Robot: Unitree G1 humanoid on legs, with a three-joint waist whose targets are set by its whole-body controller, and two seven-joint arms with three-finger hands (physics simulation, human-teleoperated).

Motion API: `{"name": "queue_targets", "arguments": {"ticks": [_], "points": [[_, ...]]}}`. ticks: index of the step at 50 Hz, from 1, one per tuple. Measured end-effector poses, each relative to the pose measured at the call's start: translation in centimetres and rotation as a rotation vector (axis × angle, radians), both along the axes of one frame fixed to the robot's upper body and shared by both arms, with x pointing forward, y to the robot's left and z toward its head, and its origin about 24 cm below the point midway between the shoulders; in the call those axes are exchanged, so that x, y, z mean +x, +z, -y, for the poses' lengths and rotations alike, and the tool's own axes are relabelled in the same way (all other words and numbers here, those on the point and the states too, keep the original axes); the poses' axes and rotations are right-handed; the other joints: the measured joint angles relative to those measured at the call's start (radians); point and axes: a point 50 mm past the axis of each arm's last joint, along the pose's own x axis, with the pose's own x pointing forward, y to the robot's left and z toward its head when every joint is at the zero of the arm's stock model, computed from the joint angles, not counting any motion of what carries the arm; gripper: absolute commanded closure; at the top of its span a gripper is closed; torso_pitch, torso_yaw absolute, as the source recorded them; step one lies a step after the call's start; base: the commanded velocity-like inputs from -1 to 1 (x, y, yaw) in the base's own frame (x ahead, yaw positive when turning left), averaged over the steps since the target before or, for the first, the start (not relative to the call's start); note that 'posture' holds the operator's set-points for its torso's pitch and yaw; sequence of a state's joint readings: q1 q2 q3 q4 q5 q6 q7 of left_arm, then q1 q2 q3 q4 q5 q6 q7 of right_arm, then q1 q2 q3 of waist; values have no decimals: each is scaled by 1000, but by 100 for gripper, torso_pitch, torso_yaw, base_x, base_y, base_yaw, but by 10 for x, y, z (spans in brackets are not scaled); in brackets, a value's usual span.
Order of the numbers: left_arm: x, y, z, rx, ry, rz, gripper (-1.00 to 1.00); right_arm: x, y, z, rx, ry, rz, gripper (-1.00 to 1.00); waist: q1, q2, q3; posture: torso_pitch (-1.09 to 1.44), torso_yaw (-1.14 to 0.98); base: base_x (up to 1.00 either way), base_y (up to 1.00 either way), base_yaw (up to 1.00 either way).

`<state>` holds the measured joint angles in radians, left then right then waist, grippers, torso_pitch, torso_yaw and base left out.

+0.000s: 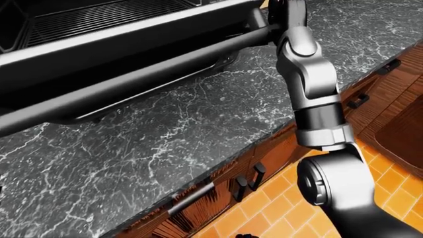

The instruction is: Close the toaster oven door.

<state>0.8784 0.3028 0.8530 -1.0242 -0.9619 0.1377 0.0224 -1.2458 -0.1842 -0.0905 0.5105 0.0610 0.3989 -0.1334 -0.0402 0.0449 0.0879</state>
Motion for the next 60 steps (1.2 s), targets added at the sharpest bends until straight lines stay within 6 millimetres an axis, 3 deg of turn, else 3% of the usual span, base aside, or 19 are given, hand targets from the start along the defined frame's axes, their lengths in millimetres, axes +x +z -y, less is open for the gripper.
{"name": "queue_targets", "arguments": {"ticks": [43,60], "points": [[3,-6,31,77,-219,-6,-100,-2,2,-4,3,30,14,-100,17,-22,-5,0,0,0,0,0],[22,-6,48,272,-347,47,-100,-3,-2,-3,10,25,12,-100,20,-18,-7,0,0,0,0,0]]}}
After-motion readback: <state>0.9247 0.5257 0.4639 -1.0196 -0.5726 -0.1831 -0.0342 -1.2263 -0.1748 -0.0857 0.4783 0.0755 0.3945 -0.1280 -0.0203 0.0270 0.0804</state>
